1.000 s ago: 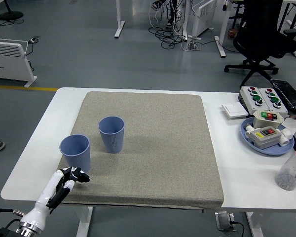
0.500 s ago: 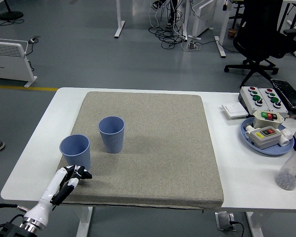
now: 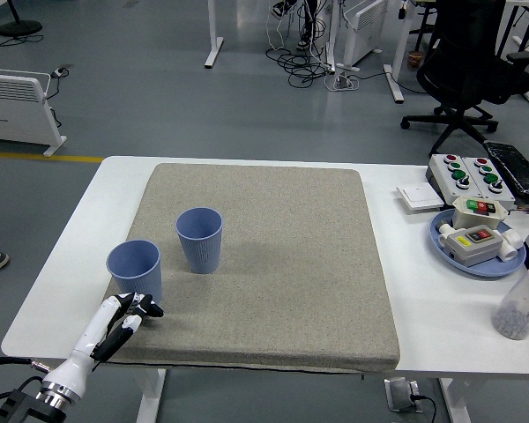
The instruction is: Push cup pick cup insert cup
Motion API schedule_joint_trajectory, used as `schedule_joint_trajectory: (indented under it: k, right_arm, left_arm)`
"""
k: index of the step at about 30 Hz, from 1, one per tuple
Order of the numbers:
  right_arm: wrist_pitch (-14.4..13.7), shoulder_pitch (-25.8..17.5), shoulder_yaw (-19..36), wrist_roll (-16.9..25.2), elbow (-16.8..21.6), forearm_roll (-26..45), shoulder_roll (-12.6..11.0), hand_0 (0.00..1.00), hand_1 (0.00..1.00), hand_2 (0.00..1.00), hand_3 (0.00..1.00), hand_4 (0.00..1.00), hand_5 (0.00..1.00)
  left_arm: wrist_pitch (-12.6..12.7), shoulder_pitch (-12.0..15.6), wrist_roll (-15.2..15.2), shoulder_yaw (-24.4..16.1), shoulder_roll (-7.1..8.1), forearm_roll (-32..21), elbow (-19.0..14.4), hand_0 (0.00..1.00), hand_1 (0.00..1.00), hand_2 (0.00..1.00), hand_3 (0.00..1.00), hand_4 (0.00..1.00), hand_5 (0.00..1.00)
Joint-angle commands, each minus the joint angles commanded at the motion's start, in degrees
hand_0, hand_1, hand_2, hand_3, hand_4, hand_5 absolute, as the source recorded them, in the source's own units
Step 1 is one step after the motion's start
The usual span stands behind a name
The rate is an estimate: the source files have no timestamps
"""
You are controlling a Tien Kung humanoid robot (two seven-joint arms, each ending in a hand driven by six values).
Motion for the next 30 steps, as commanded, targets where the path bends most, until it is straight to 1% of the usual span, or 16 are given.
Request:
schedule_joint_trajectory:
  k: [4,8,12,21,24,27,30]
  right_arm:
    - [0.01,-0.25,-0.25,-0.02,-0.01,0.19,0.04,0.739,0.68,0.732,0.616,0.212,0.415]
    - [0.0,-0.47,-0.45,-0.06,-0.02,0.18,0.11,0.739,0.68,0.732,0.616,0.212,0.415]
    - [0.0,-0.58,-0.45,-0.04,-0.01,0.1,0.12,0.739,0.681,0.732,0.616,0.212,0.415]
    - [-0.01,-0.2,-0.24,0.02,0.03,0.09,0.17,0.739,0.68,0.733,0.616,0.211,0.416]
    - [-0.02,-0.08,-0.28,0.02,0.03,0.09,0.17,0.739,0.68,0.733,0.616,0.211,0.416]
    - [-0.02,0.03,-0.28,0.03,0.04,0.06,0.19,0.739,0.68,0.733,0.616,0.211,0.416]
    - [-0.03,0.06,-0.28,0.03,0.04,0.1,0.21,0.739,0.68,0.733,0.616,0.211,0.416]
  left_arm:
    - [-0.03,-0.77,-0.05,0.09,-0.3,0.16,1.18,0.601,0.567,0.521,0.483,0.613,0.998]
    - [-0.18,-2.37,-0.18,-0.11,-1.34,0.45,3.04,0.601,0.567,0.521,0.483,0.613,0.998]
    - [-0.18,-3.76,-0.22,-0.46,-1.94,1.35,4.37,0.606,0.567,0.521,0.483,0.614,0.998]
    - [-0.42,-7.86,-0.32,0.07,-1.9,1.93,7.96,0.607,0.567,0.519,0.482,0.616,0.998]
    - [-0.47,-9.51,-0.43,0.76,-2.01,1.64,9.83,0.607,0.567,0.519,0.482,0.616,0.998]
    - [-0.51,-11.06,-0.78,1.02,-2.46,1.79,12.0,0.607,0.567,0.519,0.482,0.616,0.998]
    - [-0.29,-12.03,-1.24,0.86,-3.06,1.87,13.26,0.604,0.565,0.515,0.479,0.615,0.998]
